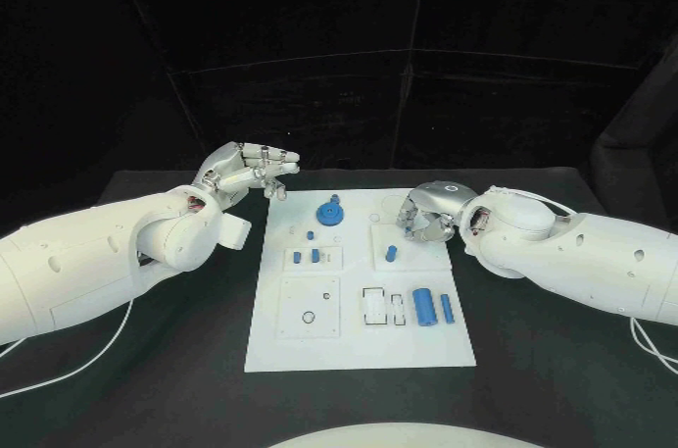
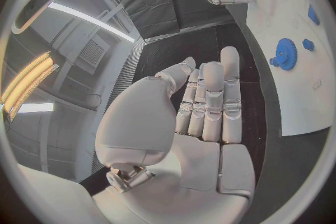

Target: Assemble the parts on the task board

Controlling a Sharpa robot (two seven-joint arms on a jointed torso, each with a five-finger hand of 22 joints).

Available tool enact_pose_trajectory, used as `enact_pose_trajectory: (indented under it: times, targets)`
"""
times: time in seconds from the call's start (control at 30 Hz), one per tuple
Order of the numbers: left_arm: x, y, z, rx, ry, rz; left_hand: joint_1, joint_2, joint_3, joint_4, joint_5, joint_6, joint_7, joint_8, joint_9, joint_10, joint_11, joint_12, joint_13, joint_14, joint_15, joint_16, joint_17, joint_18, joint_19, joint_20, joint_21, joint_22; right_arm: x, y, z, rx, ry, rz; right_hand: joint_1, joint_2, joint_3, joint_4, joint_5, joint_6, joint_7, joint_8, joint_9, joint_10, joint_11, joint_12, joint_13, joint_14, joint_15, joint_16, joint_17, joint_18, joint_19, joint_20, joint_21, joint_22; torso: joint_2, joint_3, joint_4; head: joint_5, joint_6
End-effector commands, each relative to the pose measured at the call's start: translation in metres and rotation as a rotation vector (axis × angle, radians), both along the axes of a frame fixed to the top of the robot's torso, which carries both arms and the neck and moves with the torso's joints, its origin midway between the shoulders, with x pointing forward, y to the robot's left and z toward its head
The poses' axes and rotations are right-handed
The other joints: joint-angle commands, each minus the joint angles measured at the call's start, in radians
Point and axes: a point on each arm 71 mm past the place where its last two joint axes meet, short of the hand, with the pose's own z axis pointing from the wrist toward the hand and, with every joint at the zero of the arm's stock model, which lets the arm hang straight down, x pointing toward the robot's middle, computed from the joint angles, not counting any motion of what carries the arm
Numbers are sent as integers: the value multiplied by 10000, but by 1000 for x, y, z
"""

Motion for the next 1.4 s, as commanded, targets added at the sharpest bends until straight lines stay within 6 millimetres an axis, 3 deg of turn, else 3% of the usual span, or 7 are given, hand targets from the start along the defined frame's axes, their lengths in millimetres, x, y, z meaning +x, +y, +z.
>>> enact_pose_trajectory:
  times: [0.03,0.23,0.6,0.93,1.13,1.4]
  targets:
    - [0,-1,2,-197,-42,-113,-3,37,-64,21,-5,-40,60,43,-17,-66,21,62,16,-59,6,-55,-17,57,-66,22,-57,-9,0,1,-3,-161,230,117,30,-84,168,-31,-79,82,23,-7,11,126,-30,-61,-70,300,61,-20,17,148,4,69,-28,11,-5,-2,-1,-5,-24]
    - [0,0,1,-178,5,-118,2,45,-75,19,-5,-55,66,47,-18,-83,26,72,17,-74,9,-68,-44,57,-69,24,-71,-19,1,0,-6,-303,404,54,60,-53,790,-191,-296,389,-62,65,37,474,-127,-3,-225,321,-19,32,68,135,53,4,35,103,-3,1,-8,-3,-48]
    - [0,1,0,-143,93,-128,24,55,-98,1,-5,-91,76,56,-21,-127,36,95,20,-97,16,-82,-82,56,-72,29,-100,-38,1,0,-6,-540,237,-3,-137,-242,1464,-467,-322,519,-82,10,19,648,-162,-67,-427,323,-52,57,75,124,77,-41,72,155,-7,4,-2,-28,-81]
    - [0,2,0,-115,146,-116,86,81,-110,-40,-4,-129,86,75,-22,-177,43,132,26,-123,21,-101,-141,58,-68,32,-132,-60,0,3,-2,-594,-444,33,-1,-116,2127,-1001,-559,977,-191,151,81,1153,-287,106,-419,375,-169,213,259,89,176,-148,222,382,-2,4,-13,-66,-109]
    - [0,3,0,-106,153,-100,126,99,-113,-67,-4,-140,88,90,-20,-195,44,155,30,-130,21,-101,-157,59,-63,32,-145,-70,-3,6,4,-316,-1107,125,4,-83,2394,-1244,-624,1098,-215,154,81,1270,-319,129,-379,386,-203,254,297,82,195,-216,259,427,-8,6,-12,-96,-126]
    - [1,3,0,-95,157,-77,148,107,-114,-83,-5,-145,89,99,-19,-205,45,169,32,-138,21,-108,-178,59,-60,32,-151,-74,-11,8,11,130,-1548,303,-66,-124,2455,-1306,-608,1099,-204,130,72,1272,-311,115,-371,385,-200,255,288,79,198,-224,268,436,-20,-8,1,-124,-124]
